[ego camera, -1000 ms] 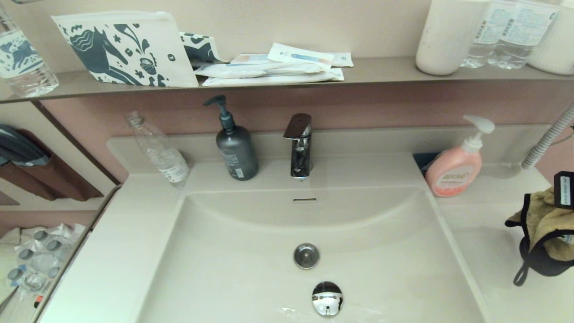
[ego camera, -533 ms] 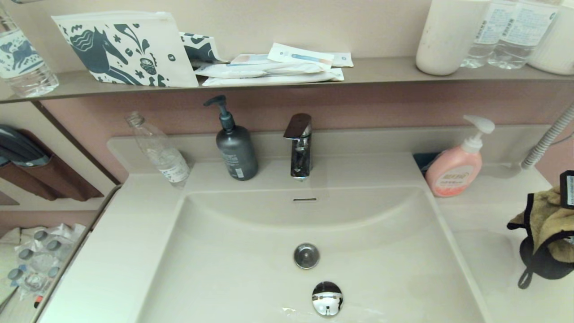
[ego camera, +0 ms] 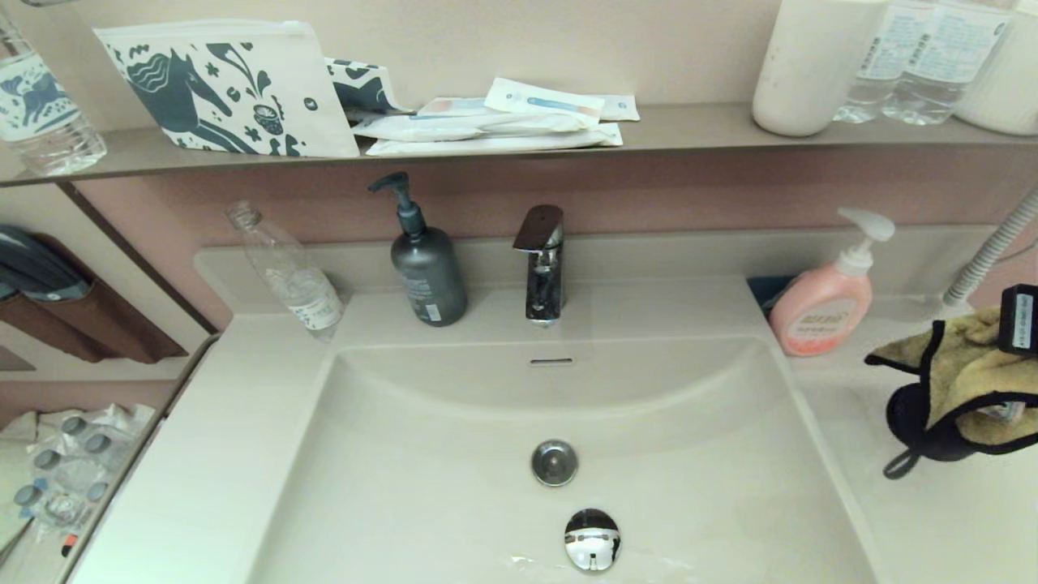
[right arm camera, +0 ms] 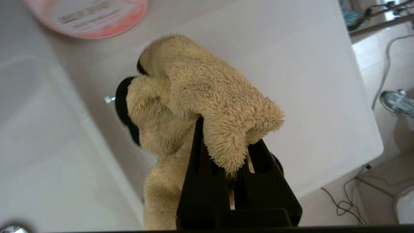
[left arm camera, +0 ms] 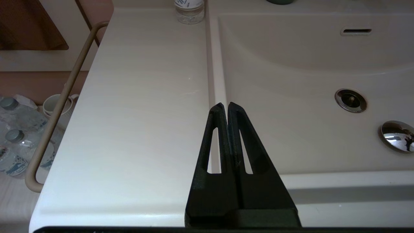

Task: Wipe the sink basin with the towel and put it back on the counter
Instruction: Wipe the sink

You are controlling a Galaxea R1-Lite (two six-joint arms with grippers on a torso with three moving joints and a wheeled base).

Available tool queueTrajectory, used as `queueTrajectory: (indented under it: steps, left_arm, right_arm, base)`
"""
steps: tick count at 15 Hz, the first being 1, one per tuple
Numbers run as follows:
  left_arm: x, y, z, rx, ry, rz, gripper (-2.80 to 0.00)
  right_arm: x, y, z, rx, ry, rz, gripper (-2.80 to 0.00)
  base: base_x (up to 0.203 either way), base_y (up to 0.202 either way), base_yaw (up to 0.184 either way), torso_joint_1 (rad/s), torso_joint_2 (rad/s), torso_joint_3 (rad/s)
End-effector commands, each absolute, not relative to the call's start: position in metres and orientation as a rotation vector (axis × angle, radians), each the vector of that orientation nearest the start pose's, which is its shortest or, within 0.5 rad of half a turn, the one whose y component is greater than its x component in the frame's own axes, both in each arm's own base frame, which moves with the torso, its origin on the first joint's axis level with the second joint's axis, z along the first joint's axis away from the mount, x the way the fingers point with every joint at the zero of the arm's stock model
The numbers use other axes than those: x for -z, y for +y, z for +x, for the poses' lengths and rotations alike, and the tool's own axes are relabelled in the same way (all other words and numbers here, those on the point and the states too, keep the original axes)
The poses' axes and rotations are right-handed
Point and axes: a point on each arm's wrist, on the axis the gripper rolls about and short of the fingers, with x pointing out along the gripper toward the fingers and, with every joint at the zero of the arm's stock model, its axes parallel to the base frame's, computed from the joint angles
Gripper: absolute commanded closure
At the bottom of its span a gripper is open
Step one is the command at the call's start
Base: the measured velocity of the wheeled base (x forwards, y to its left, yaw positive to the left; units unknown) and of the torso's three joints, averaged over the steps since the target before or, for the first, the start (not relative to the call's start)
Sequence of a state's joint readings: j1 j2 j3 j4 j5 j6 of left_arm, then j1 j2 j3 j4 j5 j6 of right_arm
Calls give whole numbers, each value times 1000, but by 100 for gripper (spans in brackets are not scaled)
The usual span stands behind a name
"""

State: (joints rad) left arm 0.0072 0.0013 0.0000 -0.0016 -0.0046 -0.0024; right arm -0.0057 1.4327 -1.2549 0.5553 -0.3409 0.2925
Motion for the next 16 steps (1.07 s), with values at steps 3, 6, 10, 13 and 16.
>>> queueTrajectory:
  steps: [3,6,10,13,16]
  left_arm:
    - [-76,0,-23,-3,0,-3,0]
    - [-76,0,-23,-3,0,-3,0]
    - [-76,0,-23,-3,0,-3,0]
    - [-76,0,-23,-3,0,-3,0]
    - [-76,0,-23,-3,0,-3,0]
  right_arm:
    - [-255,-22,245,520,685,159,0]
    - [-237,-25,256,536,716,157,0]
    - [-214,-30,280,573,694,180,0]
    - [-210,-31,287,587,685,198,0]
    - [-213,-31,286,598,666,203,-280]
  base:
    - [0,0,0,0,0,0]
    - [0,0,0,0,0,0]
    - [0,0,0,0,0,0]
    - [0,0,0,0,0,0]
    - [0,0,0,0,0,0]
